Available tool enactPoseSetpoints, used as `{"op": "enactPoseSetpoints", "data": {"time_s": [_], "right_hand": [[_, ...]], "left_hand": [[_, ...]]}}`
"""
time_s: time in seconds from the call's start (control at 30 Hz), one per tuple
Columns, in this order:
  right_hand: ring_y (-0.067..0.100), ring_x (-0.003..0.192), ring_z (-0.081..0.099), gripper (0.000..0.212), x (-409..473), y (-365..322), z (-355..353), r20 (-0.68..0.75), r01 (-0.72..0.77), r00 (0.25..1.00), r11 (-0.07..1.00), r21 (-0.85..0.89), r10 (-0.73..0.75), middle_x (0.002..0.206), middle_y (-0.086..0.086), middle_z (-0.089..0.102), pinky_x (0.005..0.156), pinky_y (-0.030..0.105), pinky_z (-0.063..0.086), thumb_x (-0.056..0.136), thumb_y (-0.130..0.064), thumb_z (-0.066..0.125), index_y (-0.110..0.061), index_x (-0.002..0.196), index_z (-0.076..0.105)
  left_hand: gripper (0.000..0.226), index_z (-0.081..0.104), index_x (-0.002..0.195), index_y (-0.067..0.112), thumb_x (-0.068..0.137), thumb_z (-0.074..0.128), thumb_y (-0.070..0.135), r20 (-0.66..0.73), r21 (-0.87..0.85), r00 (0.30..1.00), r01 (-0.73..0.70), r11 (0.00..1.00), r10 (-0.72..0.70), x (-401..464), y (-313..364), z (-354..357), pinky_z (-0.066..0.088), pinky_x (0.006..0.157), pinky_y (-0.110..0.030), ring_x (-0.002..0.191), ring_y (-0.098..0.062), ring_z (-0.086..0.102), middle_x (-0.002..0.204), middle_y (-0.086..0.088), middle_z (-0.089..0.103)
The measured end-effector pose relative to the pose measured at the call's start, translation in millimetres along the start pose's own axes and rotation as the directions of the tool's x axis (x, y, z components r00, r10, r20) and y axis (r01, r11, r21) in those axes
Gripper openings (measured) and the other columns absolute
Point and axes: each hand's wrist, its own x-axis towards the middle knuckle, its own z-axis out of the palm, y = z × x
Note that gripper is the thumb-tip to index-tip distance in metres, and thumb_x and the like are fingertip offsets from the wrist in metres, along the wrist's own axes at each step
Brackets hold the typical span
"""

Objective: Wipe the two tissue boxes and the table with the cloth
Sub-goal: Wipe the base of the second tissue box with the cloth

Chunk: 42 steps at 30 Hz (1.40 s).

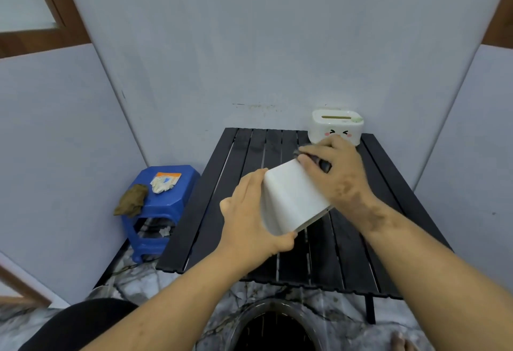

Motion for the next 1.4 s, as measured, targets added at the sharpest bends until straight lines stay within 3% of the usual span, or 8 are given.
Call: {"op": "enactPoseSetpoints", "data": {"time_s": [0.1,0.27,0.43,0.63,0.83,1.03,1.23,1.4], "right_hand": [[0.020,0.094,0.055,0.014,5,18,-7,-0.075,-0.172,0.983,0.984,-0.039,0.169,0.094,0.002,0.059,0.085,0.009,0.039,0.088,-0.024,0.068,-0.025,0.099,0.077],[0.017,0.091,0.052,0.019,-19,-20,10,0.135,0.219,0.966,0.976,0.013,-0.219,0.098,0.000,0.062,0.085,0.024,0.041,0.088,-0.028,0.066,-0.024,0.103,0.076],[0.016,0.100,0.050,0.015,4,20,-14,-0.059,-0.117,0.991,0.993,-0.015,0.116,0.099,-0.002,0.061,0.090,0.011,0.035,0.088,-0.024,0.068,-0.027,0.100,0.076],[0.017,0.095,0.046,0.018,-31,-25,9,0.139,0.252,0.958,0.968,0.014,-0.252,0.105,-0.003,0.062,0.090,0.022,0.037,0.087,-0.025,0.068,-0.025,0.104,0.075],[0.012,0.096,0.047,0.016,-13,27,-18,-0.065,-0.128,0.990,0.991,-0.045,0.125,0.100,-0.005,0.060,0.093,0.038,0.045,0.088,-0.023,0.068,-0.024,0.102,0.076],[0.020,0.091,0.049,0.021,-47,-17,-4,0.255,0.332,0.910,0.943,0.022,-0.327,0.101,-0.002,0.060,0.088,0.026,0.039,0.089,-0.033,0.061,-0.026,0.105,0.074],[0.019,0.097,0.049,0.017,-37,31,-27,-0.028,-0.057,0.998,0.994,-0.097,0.054,0.099,-0.005,0.058,0.089,0.013,0.038,0.087,-0.022,0.069,-0.027,0.103,0.075],[0.022,0.092,0.047,0.018,-72,-15,-10,0.210,0.367,0.907,0.929,0.034,-0.366,0.105,0.000,0.060,0.086,0.026,0.040,0.086,-0.019,0.068,-0.021,0.103,0.075]], "left_hand": [[0.106,0.030,0.144,0.037,0.057,0.090,0.037,0.005,0.011,1.000,-0.010,1.000,0.010,-1,5,1,0.036,0.102,-0.045,0.123,0.021,0.019,0.135,0.029,0.032],[0.110,0.026,0.145,0.039,0.055,0.090,0.044,0.004,0.032,1.000,-0.021,0.999,0.021,-2,1,3,0.033,0.104,-0.040,0.126,0.008,0.029,0.138,0.028,0.032],[0.106,0.030,0.144,0.037,0.056,0.089,0.041,0.000,0.042,0.999,-0.044,0.998,0.044,-3,5,3,0.037,0.100,-0.046,0.123,0.019,0.021,0.135,0.028,0.033],[0.108,0.029,0.145,0.040,0.057,0.092,0.047,-0.013,0.050,0.999,-0.044,0.998,0.045,-4,3,4,0.034,0.101,-0.039,0.126,0.012,0.028,0.136,0.032,0.033],[0.104,0.032,0.142,0.039,0.054,0.087,0.042,-0.013,0.031,0.999,-0.032,0.999,0.033,-2,4,2,0.035,0.100,-0.044,0.124,0.017,0.025,0.136,0.027,0.036],[0.100,0.034,0.140,0.041,0.052,0.079,0.055,-0.035,0.005,0.999,-0.029,1.000,0.029,2,-2,1,0.034,0.097,-0.037,0.126,0.000,0.041,0.134,0.028,0.037],[0.105,0.031,0.143,0.038,0.055,0.087,0.046,-0.010,0.046,0.999,-0.030,0.998,0.030,3,2,1,0.033,0.094,-0.038,0.122,0.017,0.024,0.134,0.027,0.034],[0.096,0.035,0.138,0.038,0.053,0.073,0.061,-0.026,0.028,0.999,-0.026,0.999,0.026,4,2,-2,0.037,0.093,-0.040,0.119,0.014,0.033,0.128,0.031,0.036]]}}
